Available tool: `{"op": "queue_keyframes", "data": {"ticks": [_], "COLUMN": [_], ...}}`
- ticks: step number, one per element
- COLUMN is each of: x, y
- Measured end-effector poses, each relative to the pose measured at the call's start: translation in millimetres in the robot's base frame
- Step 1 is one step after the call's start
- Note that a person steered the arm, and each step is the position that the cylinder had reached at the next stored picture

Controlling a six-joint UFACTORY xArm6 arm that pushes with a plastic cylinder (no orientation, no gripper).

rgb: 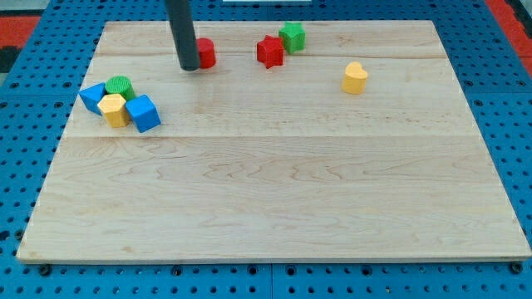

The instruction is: Move the red circle diagonally to the red star

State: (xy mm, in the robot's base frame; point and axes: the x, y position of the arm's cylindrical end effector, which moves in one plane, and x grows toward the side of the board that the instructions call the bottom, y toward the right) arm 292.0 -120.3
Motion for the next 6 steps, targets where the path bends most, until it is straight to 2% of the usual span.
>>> {"op": "queue_keyframes", "data": {"ticks": [1, 2, 3, 4, 5, 6], "x": [-8, -20, -23, -30, -15, 53], "y": [-45, 53, 91, -35, -123, -137]}}
